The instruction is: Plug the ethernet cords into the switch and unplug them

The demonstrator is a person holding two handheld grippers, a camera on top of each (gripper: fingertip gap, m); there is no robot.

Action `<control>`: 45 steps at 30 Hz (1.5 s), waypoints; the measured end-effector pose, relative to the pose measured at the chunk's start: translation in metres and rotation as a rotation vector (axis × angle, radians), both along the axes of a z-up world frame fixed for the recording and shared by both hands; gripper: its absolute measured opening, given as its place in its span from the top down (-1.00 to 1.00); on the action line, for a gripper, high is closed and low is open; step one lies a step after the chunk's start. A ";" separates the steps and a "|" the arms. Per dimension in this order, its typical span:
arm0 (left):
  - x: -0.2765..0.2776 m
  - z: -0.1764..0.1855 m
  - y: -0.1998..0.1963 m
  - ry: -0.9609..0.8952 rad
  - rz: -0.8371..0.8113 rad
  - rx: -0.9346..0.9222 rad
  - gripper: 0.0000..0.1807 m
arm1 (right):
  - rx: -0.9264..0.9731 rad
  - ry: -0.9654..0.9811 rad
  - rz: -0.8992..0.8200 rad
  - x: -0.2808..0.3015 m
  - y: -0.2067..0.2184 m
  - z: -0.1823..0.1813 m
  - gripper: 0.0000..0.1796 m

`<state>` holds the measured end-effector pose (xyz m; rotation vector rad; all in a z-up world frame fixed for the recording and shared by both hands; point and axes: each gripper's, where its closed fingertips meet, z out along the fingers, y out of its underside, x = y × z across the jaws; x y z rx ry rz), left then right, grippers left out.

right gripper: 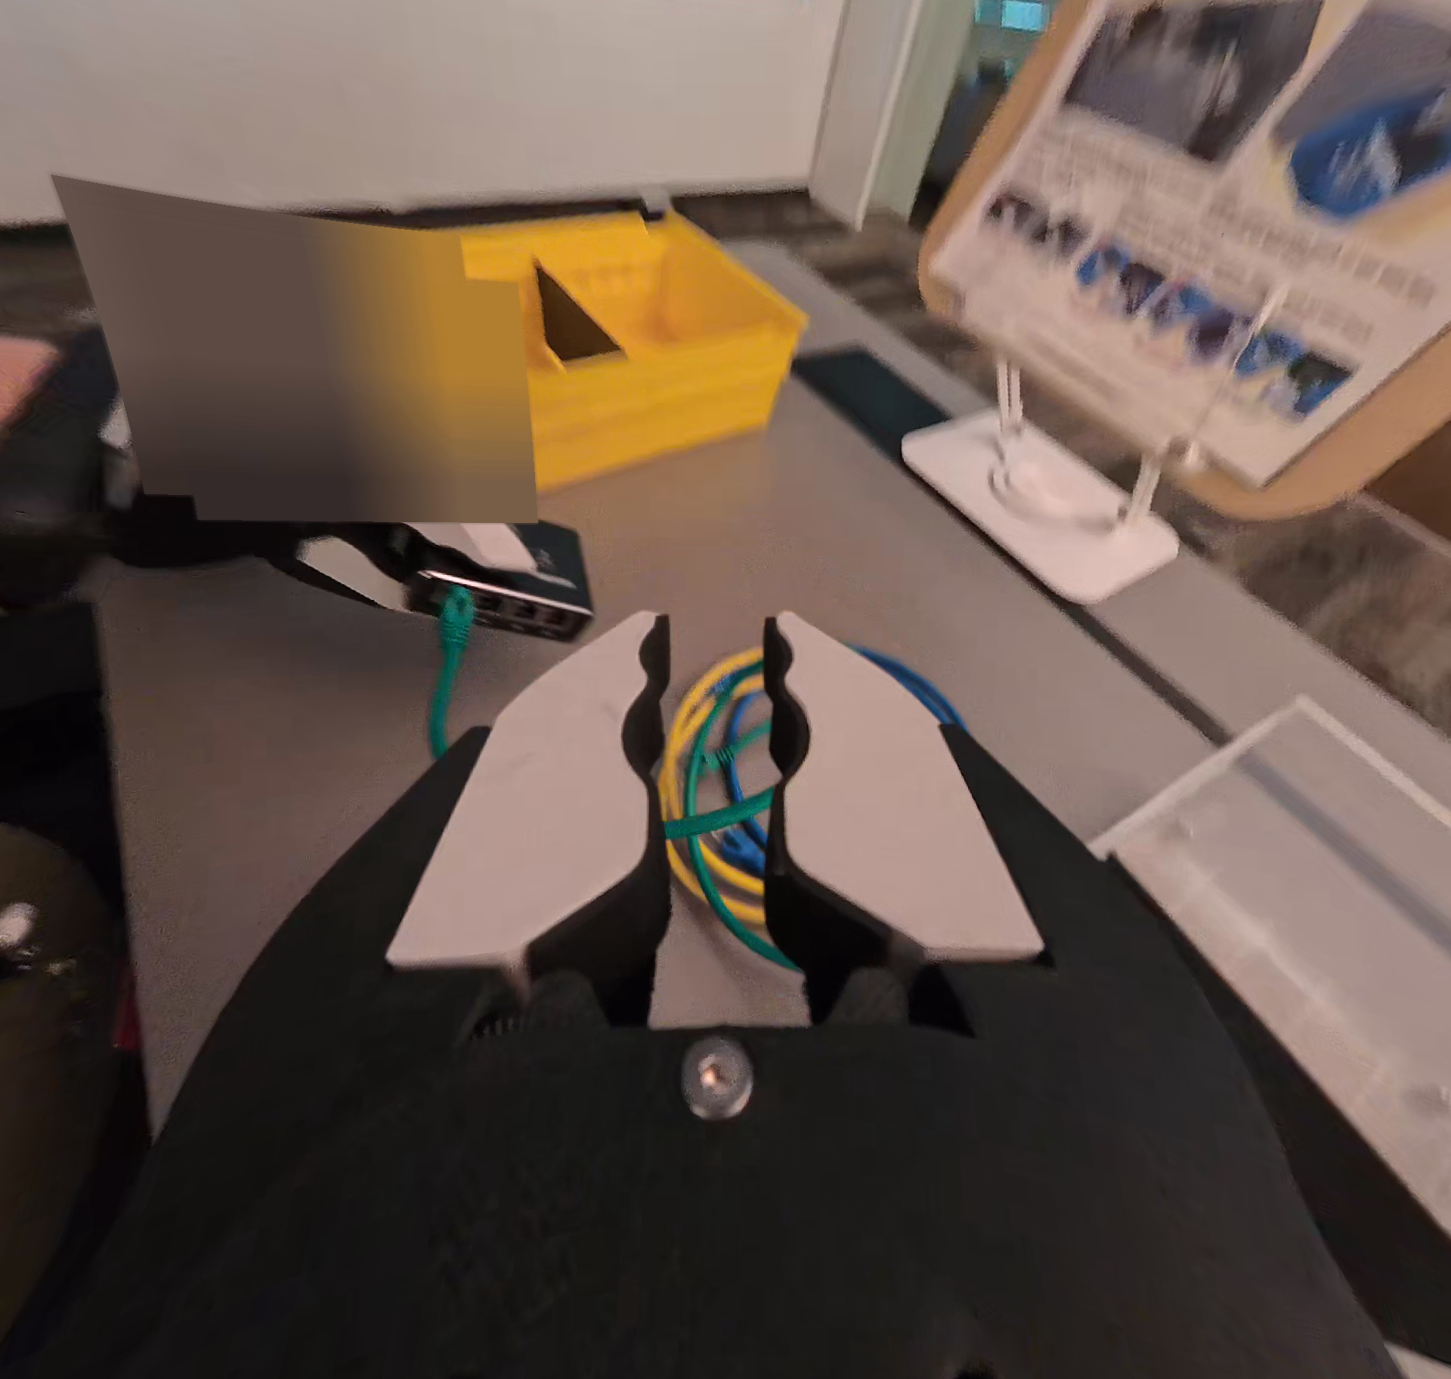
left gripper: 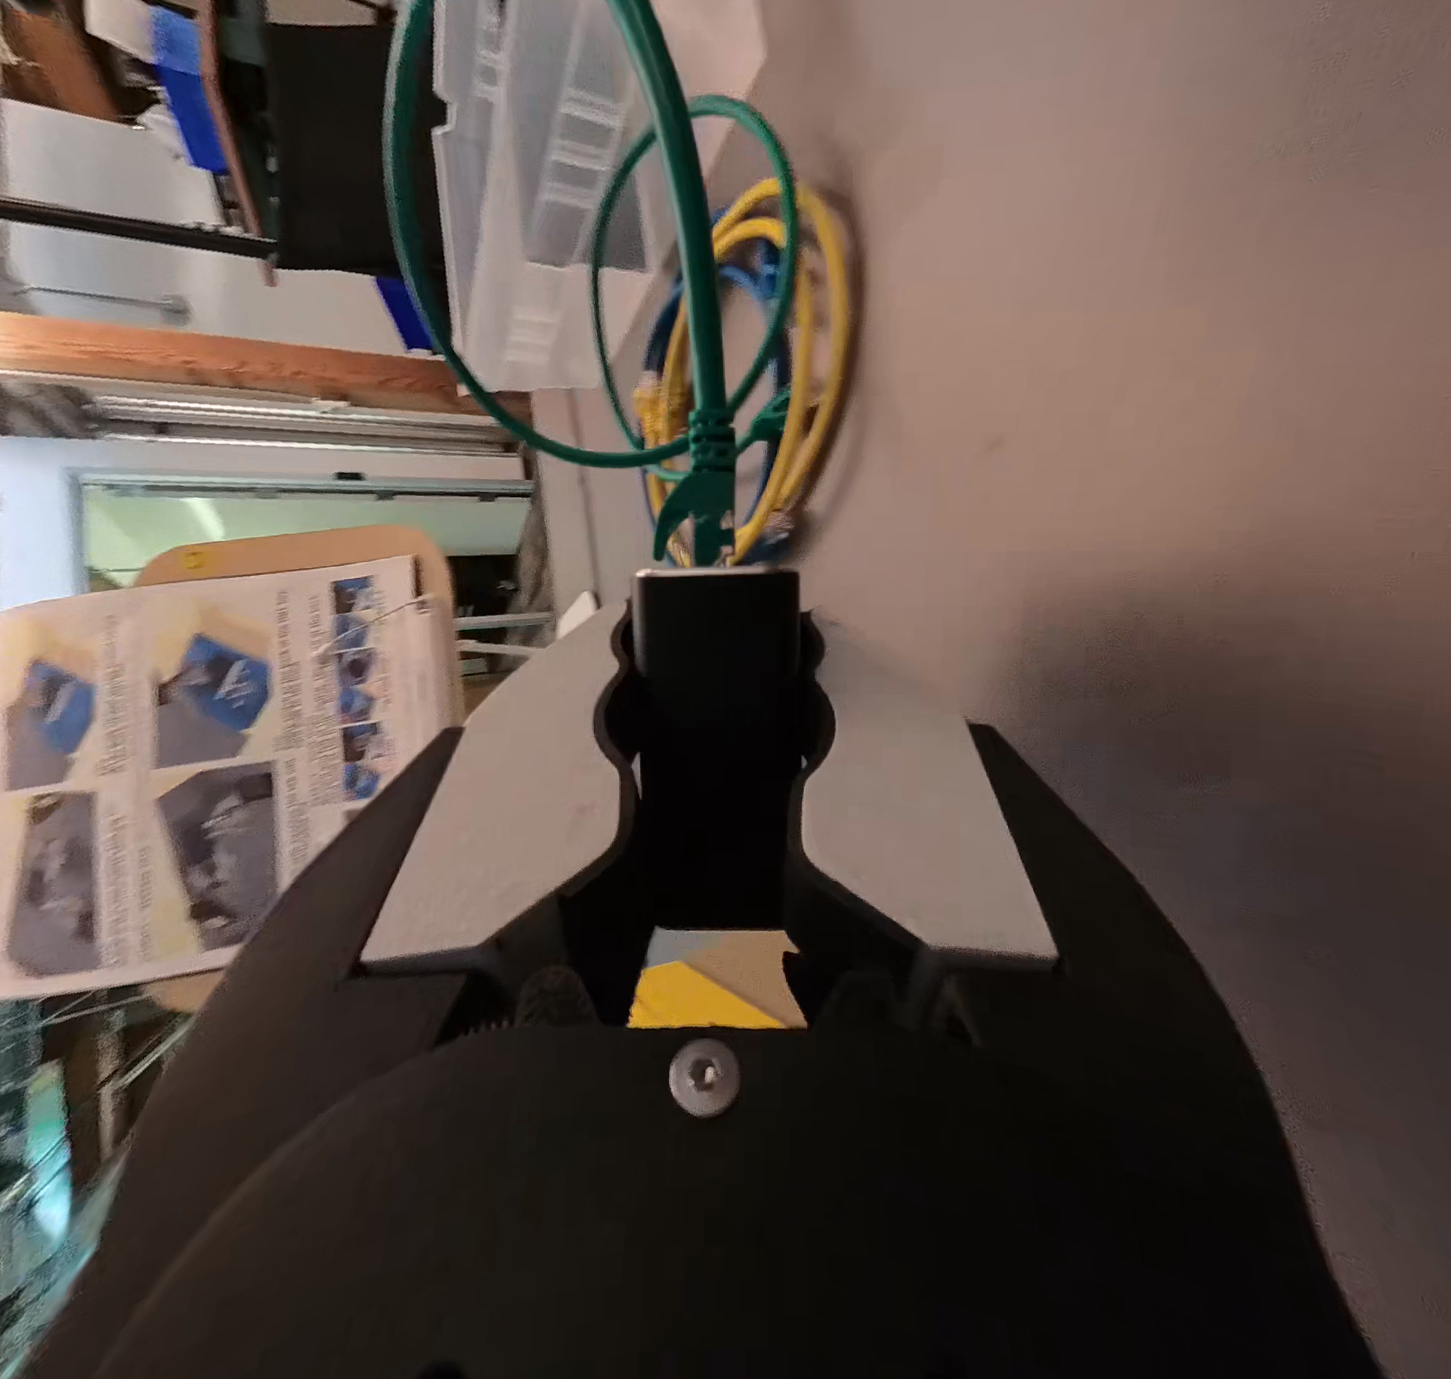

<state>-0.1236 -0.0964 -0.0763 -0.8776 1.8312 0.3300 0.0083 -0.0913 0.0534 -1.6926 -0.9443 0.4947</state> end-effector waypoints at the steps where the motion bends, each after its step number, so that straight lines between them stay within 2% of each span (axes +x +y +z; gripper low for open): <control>1: 0.000 -0.008 -0.004 0.009 -0.016 -0.028 0.60 | -0.034 -0.043 -0.021 0.000 0.009 -0.016 0.74; 3: 0.002 -0.023 -0.010 0.031 -0.044 -0.086 0.60 | -0.053 -0.108 -0.044 -0.002 0.023 -0.034 0.74; 8: 0.004 -0.050 -0.009 0.093 -0.053 -0.135 0.60 | -0.027 -0.232 -0.099 -0.002 0.058 -0.046 0.73; 13: 0.008 -0.053 -0.009 0.095 -0.064 -0.141 0.60 | -0.078 -0.377 -0.101 -0.005 0.086 -0.062 0.71; 16: 0.005 -0.056 -0.006 0.149 -0.049 -0.123 0.60 | -0.091 -0.404 -0.091 -0.010 0.091 -0.066 0.71; 19: 0.001 -0.063 -0.005 0.185 -0.001 -0.149 0.51 | -0.097 -0.386 -0.073 -0.018 0.088 -0.068 0.71; 23: 0.000 -0.064 -0.013 0.148 0.023 -0.302 0.45 | -0.116 -0.388 -0.070 -0.018 0.085 -0.078 0.71; 29: -0.006 -0.065 -0.026 0.100 0.092 -0.611 0.20 | -0.219 -0.406 -0.059 -0.007 0.096 -0.090 0.71; 33: -0.005 -0.045 -0.025 -0.007 0.114 -0.701 0.18 | -0.231 -0.577 -0.015 -0.001 0.121 -0.099 0.71; 36: 0.000 -0.010 -0.029 -0.185 0.101 -0.813 0.21 | -0.274 -0.804 0.048 0.006 0.142 -0.125 0.74; 38: 0.001 0.012 -0.030 -0.288 0.091 -0.858 0.22 | -0.324 -0.894 0.152 0.001 0.146 -0.148 0.75; 41: -0.001 0.037 -0.035 -0.386 0.061 -0.842 0.26 | -0.368 -0.997 0.250 -0.007 0.151 -0.180 0.77; 45: -0.006 0.048 -0.045 -0.434 0.035 -0.831 0.27 | -0.390 -1.098 0.267 -0.008 0.164 -0.204 0.78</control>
